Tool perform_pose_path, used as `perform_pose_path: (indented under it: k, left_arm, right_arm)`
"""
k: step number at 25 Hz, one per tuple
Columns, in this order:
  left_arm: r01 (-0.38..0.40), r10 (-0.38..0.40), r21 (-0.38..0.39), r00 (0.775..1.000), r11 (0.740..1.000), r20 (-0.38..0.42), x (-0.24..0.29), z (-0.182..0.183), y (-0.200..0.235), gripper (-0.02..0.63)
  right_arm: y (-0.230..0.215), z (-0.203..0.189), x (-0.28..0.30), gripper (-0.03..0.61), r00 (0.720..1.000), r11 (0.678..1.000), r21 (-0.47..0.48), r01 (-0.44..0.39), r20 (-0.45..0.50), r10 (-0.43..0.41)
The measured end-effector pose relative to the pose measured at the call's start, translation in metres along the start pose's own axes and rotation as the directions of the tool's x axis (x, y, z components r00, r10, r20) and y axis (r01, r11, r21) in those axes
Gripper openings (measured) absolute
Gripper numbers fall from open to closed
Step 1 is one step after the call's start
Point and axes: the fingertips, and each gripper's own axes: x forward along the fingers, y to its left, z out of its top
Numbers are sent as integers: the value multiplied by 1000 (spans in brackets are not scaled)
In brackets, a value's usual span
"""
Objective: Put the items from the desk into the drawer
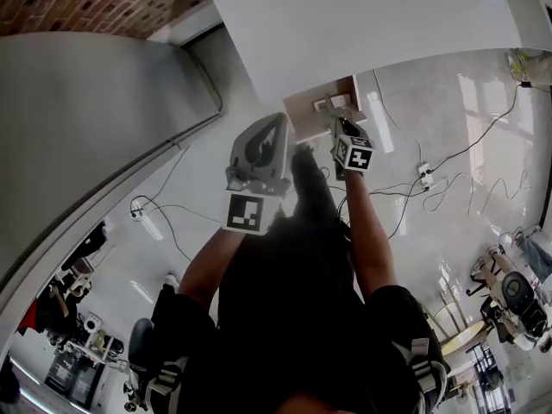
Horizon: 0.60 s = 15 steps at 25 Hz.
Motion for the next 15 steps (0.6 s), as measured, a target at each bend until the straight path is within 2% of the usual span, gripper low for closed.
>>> perform_pose_path:
  k: [8, 15]
  left_arm:
    - [-2, 2, -19, 1000, 1000, 0, 18, -22, 14, 0]
    - [-6, 5, -26, 1000, 1000, -14, 28, -35, 17, 0]
  right_arm:
    - [-5, -37, 63, 34, 994, 998, 59, 27, -104, -20]
    - [-13, -63, 94, 34, 985, 996, 77, 45, -171, -31]
